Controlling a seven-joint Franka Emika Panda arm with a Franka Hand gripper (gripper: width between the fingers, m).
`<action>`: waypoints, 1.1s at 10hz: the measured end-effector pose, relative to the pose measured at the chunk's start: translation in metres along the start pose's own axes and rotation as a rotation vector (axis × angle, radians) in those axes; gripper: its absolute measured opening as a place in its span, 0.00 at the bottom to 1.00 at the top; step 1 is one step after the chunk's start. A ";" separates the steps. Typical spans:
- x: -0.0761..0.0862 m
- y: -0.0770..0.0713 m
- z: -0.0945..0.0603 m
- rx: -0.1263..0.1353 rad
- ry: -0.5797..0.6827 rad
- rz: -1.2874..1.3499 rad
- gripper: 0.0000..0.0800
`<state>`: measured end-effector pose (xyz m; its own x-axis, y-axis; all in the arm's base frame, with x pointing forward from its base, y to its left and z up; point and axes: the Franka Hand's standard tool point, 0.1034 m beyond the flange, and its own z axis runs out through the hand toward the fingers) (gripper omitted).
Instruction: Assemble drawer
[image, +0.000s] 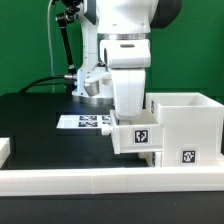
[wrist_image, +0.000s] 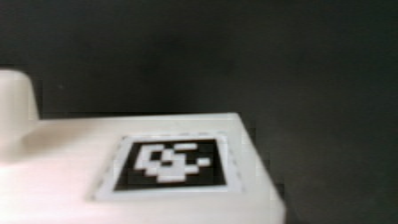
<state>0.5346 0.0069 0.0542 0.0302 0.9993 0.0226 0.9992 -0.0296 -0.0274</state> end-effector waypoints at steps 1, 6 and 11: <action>0.000 0.000 0.000 0.000 0.000 0.000 0.06; 0.004 0.003 -0.022 -0.002 -0.010 0.000 0.79; -0.045 0.015 -0.061 0.035 -0.042 -0.025 0.81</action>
Offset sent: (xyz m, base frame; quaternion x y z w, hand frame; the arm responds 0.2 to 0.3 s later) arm 0.0065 0.0130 0.0188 -0.0015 0.0012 0.0082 1.0000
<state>0.5504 -0.0397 0.1141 0.0036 0.9998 -0.0186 0.9980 -0.0047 -0.0625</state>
